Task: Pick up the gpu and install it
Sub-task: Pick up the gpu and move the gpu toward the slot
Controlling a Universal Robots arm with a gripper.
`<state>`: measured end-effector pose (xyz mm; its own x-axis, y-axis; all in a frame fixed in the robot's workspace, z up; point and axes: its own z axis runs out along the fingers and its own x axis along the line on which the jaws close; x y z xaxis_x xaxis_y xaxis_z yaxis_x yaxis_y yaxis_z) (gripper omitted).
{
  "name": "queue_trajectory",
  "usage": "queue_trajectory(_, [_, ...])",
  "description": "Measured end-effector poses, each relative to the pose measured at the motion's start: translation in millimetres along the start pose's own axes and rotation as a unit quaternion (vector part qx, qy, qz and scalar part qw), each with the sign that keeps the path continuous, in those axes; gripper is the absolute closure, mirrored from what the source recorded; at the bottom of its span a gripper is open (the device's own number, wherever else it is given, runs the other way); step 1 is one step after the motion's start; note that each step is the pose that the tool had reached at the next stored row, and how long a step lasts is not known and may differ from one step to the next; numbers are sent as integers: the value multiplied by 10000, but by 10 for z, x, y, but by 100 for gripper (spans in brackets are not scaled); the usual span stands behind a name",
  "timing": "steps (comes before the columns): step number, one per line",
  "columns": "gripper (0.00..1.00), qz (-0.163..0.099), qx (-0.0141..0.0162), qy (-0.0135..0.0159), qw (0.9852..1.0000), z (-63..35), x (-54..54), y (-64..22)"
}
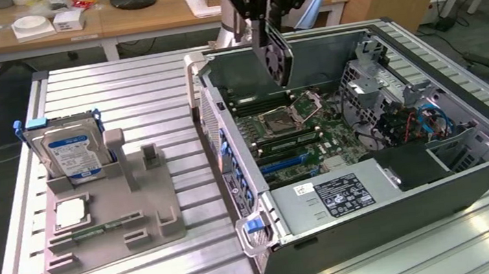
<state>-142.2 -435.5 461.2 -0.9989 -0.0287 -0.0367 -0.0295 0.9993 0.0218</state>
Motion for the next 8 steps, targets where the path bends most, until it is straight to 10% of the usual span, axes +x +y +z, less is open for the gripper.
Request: queue_trajectory(8, [74,0,0,0,10000,4,-88,-2])
